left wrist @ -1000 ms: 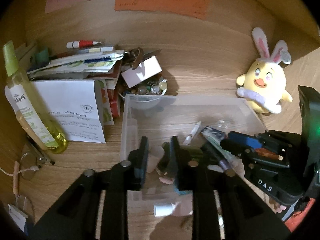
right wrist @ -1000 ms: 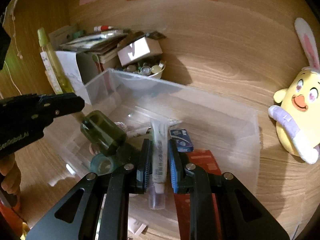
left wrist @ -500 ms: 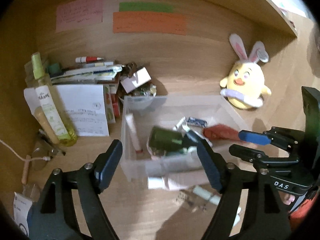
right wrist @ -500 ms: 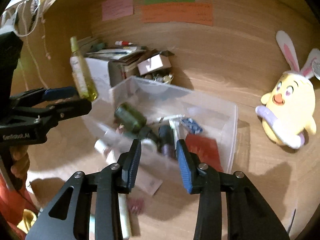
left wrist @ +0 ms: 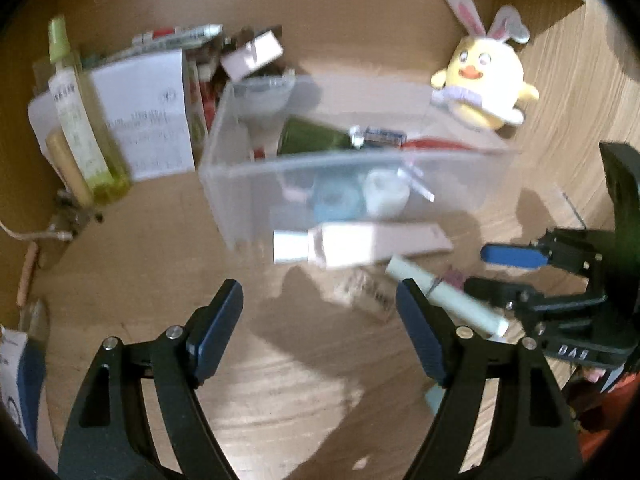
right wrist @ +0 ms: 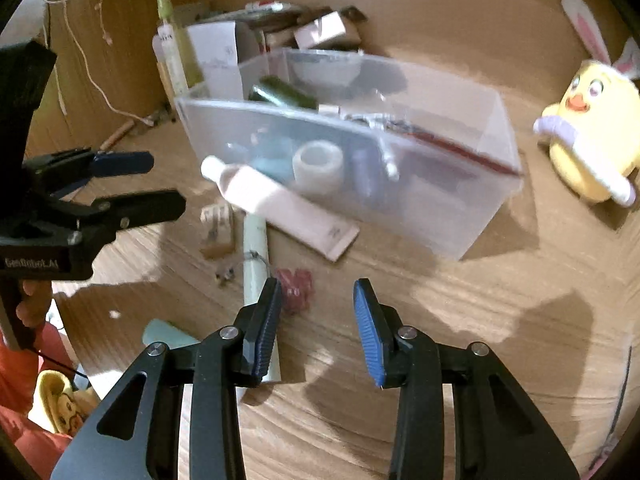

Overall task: Organize objects
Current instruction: 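Open both tools and move them back toward the items on the table, then grasp the beige eraser with the left tool while the right tool grasps the pink charm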

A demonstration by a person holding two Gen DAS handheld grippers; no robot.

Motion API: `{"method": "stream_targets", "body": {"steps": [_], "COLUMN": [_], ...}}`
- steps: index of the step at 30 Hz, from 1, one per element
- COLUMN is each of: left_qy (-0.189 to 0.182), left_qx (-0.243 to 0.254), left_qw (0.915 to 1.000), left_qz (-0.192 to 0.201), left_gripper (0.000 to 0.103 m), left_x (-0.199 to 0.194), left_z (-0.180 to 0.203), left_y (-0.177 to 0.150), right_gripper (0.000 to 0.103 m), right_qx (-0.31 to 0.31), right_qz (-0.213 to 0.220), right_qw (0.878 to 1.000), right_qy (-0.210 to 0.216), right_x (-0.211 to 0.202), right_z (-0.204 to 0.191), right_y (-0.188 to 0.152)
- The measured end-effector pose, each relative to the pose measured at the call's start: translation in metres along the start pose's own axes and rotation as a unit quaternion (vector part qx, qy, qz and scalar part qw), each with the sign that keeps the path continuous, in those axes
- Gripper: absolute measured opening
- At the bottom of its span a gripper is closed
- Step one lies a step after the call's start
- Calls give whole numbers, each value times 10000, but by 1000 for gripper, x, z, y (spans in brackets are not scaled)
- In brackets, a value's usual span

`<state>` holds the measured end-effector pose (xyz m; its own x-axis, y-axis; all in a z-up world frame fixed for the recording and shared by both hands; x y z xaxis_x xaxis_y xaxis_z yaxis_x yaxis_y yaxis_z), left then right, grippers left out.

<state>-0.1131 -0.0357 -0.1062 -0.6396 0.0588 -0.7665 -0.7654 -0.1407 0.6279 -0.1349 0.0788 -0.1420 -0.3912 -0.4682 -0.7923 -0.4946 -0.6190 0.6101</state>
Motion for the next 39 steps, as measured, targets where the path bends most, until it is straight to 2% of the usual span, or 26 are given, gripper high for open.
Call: {"method": "stream_targets", "body": {"steps": [4, 9, 10, 13, 18, 20, 27, 33, 39], "left_qy": [-48, -67, -74, -78, -53, -82, -212, -296, -342], "left_qx": [-10, 105, 148, 286, 452, 473, 456, 325, 123], "left_qw": [9996, 9990, 9988, 9981, 9974, 9974, 9978, 9982, 9993], "left_qz": [-274, -429, -462, -542, -552, -544, -438, -414, -124], "left_gripper": [79, 79, 79, 79, 79, 73, 42, 42, 42], "left_x": [10, 19, 21, 28, 34, 36, 33, 28, 8], "left_z": [-3, 1, 3, 9, 15, 16, 18, 17, 14], "left_y": [-14, -17, -16, -16, -12, -10, -7, -8, 5], "right_gripper": [34, 34, 33, 19, 19, 19, 19, 19, 19], "right_qx": [9, -238, -305, -402, -186, -69, 111, 154, 218], "right_qz": [-68, -67, -58, -24, 83, 190, 656, 1045, 1324], "right_qw": [9998, 9997, 9995, 9992, 9998, 9998, 9975, 9939, 9905], "right_qy": [189, 80, 41, -47, -52, -75, -249, -322, -310], "right_x": [5, 10, 11, 12, 8, 1, -33, -55, -65], "right_z": [-2, -9, -10, -11, -1, 6, 22, 26, 30], "right_y": [-1, 5, 6, 8, 9, 11, 26, 44, 62]}}
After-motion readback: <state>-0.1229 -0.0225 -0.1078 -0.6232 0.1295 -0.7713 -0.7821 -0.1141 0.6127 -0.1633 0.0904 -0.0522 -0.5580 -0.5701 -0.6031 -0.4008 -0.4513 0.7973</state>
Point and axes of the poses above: each gripper's, at about its wrist camera, not at the fingertips, and x roughly the way its jaws point, z to its right, y to its top, the point moved 8 cm from there along x, roughly the way its jaws point, and after that the axes turned 7 degrees about -x, right-handed, at the moved point
